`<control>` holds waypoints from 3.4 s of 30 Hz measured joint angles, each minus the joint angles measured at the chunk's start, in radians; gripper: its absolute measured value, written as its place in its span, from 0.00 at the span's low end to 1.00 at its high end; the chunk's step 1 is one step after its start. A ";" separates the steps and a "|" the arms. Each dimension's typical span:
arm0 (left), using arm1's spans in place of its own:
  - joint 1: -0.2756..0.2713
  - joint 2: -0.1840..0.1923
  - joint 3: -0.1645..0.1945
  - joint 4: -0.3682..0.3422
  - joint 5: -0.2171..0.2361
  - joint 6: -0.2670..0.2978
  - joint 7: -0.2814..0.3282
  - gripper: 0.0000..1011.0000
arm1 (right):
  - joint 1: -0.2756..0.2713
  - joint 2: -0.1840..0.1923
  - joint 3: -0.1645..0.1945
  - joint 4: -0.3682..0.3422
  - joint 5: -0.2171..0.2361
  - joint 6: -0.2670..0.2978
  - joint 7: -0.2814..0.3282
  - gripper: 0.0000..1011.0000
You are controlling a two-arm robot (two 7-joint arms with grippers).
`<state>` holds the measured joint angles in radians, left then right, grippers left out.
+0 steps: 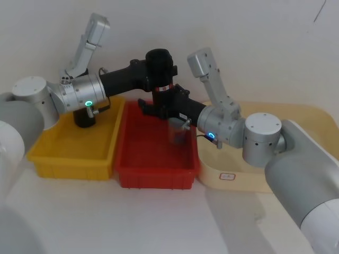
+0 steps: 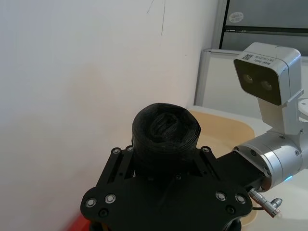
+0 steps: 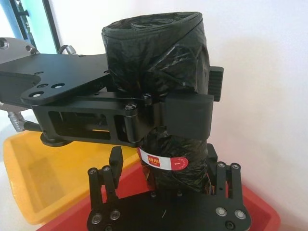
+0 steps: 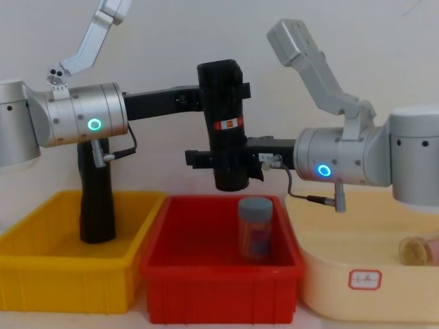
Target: Pick up the garbage bag with the one hand and transfer it to the other hand.
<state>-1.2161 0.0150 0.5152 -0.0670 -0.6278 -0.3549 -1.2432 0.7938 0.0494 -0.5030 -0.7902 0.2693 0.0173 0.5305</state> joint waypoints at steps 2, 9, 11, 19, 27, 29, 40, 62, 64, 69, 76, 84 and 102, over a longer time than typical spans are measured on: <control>0.000 0.000 0.000 0.000 0.000 0.000 0.000 0.40 | 0.001 -0.001 0.001 0.003 -0.001 -0.001 0.001 0.99; 0.000 0.000 0.000 0.000 0.000 0.000 0.000 0.40 | 0.005 -0.005 0.003 0.012 -0.002 -0.004 0.005 0.93; 0.000 0.000 0.000 0.000 0.000 0.000 0.000 0.40 | 0.006 -0.006 0.003 0.013 -0.003 -0.004 0.005 0.88; 0.000 0.000 0.000 0.000 0.000 0.000 0.000 0.40 | 0.008 -0.007 0.004 0.018 -0.004 -0.006 0.007 0.67; 0.000 0.000 0.000 0.000 0.000 0.000 0.000 0.40 | 0.010 -0.009 0.005 0.021 -0.004 -0.007 0.008 0.50; 0.000 0.000 0.000 0.000 0.000 0.000 0.000 0.40 | 0.010 -0.009 0.005 0.021 -0.004 -0.007 0.008 0.50; 0.000 0.000 0.000 0.000 0.000 0.000 0.000 0.40 | 0.011 -0.009 0.005 0.022 -0.004 -0.007 0.009 0.50; 0.000 0.000 0.000 0.000 0.000 0.000 0.000 0.88 | -0.017 0.018 0.014 -0.047 -0.014 0.027 -0.025 0.50; 0.000 0.000 0.000 0.000 0.000 0.000 0.000 0.95 | -0.026 0.026 0.018 -0.069 -0.017 0.039 -0.037 0.50; 0.000 0.000 0.000 0.000 0.000 0.000 0.000 0.99 | -0.060 0.057 0.035 -0.150 -0.027 0.083 -0.084 0.50; 0.000 0.000 0.000 0.000 0.000 0.000 0.000 0.99 | -0.116 0.103 0.070 -0.270 -0.041 0.147 -0.154 0.50; 0.000 0.000 0.000 0.000 0.000 0.000 0.000 0.99 | -0.185 0.149 0.119 -0.396 -0.051 0.218 -0.232 0.50; 0.000 0.000 0.000 0.000 0.000 0.000 0.000 0.99 | -0.303 0.260 0.240 -0.588 -0.057 0.339 -0.324 0.50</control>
<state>-1.2161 0.0151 0.5152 -0.0670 -0.6278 -0.3549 -1.2433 0.4908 0.3092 -0.2634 -1.3780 0.2124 0.3567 0.2070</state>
